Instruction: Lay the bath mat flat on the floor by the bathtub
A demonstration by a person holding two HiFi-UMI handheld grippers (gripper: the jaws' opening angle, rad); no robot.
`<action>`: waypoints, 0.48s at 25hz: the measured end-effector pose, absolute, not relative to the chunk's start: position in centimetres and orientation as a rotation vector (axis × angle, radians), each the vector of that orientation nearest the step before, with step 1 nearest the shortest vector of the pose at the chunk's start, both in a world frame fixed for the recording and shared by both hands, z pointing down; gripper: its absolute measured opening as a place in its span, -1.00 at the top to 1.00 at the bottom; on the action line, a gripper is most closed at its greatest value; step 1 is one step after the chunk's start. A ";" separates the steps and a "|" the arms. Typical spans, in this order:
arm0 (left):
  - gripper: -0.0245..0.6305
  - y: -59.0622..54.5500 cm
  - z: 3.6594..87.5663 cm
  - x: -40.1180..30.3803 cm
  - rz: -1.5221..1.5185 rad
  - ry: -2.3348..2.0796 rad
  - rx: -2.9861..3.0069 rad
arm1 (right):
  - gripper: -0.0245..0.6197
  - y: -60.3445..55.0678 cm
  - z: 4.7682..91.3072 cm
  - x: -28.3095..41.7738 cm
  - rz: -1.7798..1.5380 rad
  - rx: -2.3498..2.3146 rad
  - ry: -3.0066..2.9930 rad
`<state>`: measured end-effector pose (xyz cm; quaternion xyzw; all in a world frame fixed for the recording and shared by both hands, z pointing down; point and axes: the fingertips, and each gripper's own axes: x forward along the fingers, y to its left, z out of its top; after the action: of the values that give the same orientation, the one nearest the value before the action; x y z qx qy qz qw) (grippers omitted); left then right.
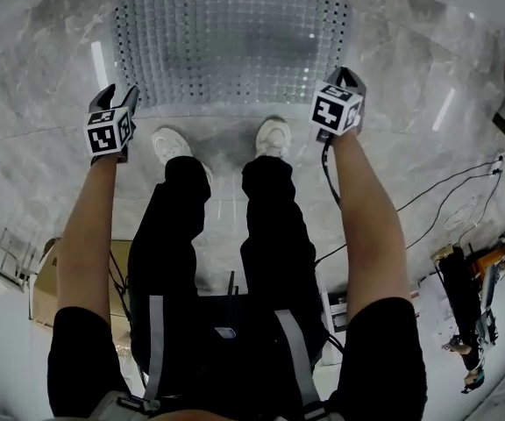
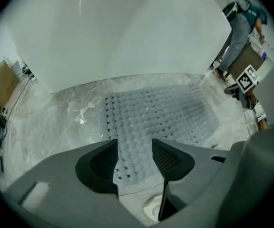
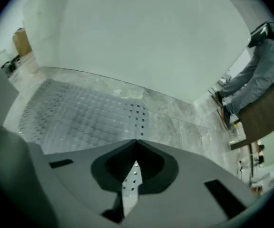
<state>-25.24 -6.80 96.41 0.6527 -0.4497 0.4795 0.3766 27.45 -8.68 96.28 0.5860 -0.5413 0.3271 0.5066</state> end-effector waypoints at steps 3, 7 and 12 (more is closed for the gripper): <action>0.61 -6.8 90.6 -21.9 1.144 -1.155 1.734 | 0.90 -7.4 90.5 22.3 0.755 1.308 -1.470; 0.91 -7.8 82.0 -18.7 1.006 -1.224 1.777 | 0.91 -6.7 82.2 16.9 0.801 1.282 -1.616; 0.91 -7.7 70.7 -14.1 0.815 -1.238 1.802 | 0.91 -7.2 69.9 10.1 0.787 1.278 -1.801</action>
<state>-14.09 -7.66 70.72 0.7102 -0.4877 0.3213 0.3931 10.11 -7.20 69.94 0.5025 -0.7078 0.3095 0.3882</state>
